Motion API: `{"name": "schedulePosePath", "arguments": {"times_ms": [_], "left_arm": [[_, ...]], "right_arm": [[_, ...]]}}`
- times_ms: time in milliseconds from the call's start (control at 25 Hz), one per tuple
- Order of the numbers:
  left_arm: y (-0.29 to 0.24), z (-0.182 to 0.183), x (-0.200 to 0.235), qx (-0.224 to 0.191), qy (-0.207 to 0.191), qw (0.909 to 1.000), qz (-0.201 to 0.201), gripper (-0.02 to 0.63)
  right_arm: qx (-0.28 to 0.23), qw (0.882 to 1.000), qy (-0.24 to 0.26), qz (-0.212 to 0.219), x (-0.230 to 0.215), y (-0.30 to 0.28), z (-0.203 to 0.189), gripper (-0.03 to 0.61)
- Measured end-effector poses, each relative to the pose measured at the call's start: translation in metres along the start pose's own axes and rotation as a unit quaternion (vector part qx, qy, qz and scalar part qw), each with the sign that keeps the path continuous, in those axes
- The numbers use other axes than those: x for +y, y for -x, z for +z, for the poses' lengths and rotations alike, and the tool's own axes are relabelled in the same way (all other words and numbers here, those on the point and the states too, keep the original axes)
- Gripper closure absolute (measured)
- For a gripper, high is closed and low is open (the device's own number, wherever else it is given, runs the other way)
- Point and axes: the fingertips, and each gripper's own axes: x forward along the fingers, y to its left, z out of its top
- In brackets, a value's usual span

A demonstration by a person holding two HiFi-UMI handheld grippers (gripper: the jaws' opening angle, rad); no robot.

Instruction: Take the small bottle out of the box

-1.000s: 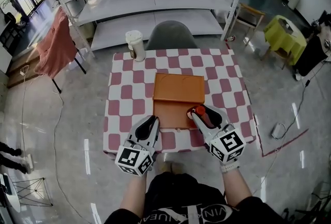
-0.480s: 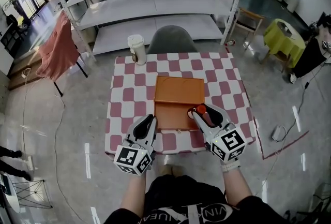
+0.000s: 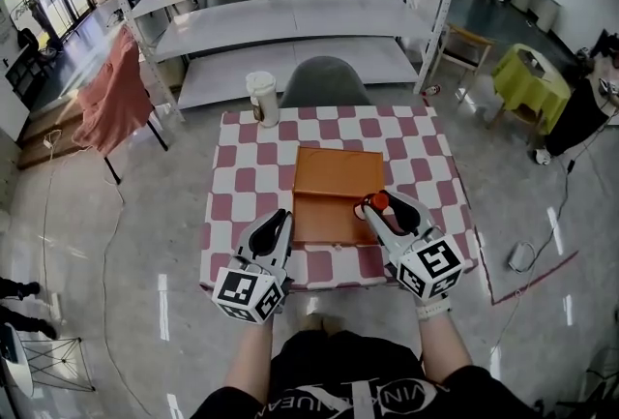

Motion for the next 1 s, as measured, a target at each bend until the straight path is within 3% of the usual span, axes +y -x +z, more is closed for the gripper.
{"name": "schedulePosePath", "arguments": {"times_ms": [480, 1000], "left_arm": [[0.004, 0.014, 0.009, -0.015, -0.007, 0.9998, 0.006, 0.574], [0.003, 0.005, 0.022, 0.002, 0.003, 0.9999, 0.01, 0.574]], "right_arm": [[-0.011, 1.0, 0.004, 0.001, 0.003, -0.003, 0.012, 0.437], [0.004, 1.0, -0.003, -0.003, -0.003, -0.008, 0.001, 0.437]]}}
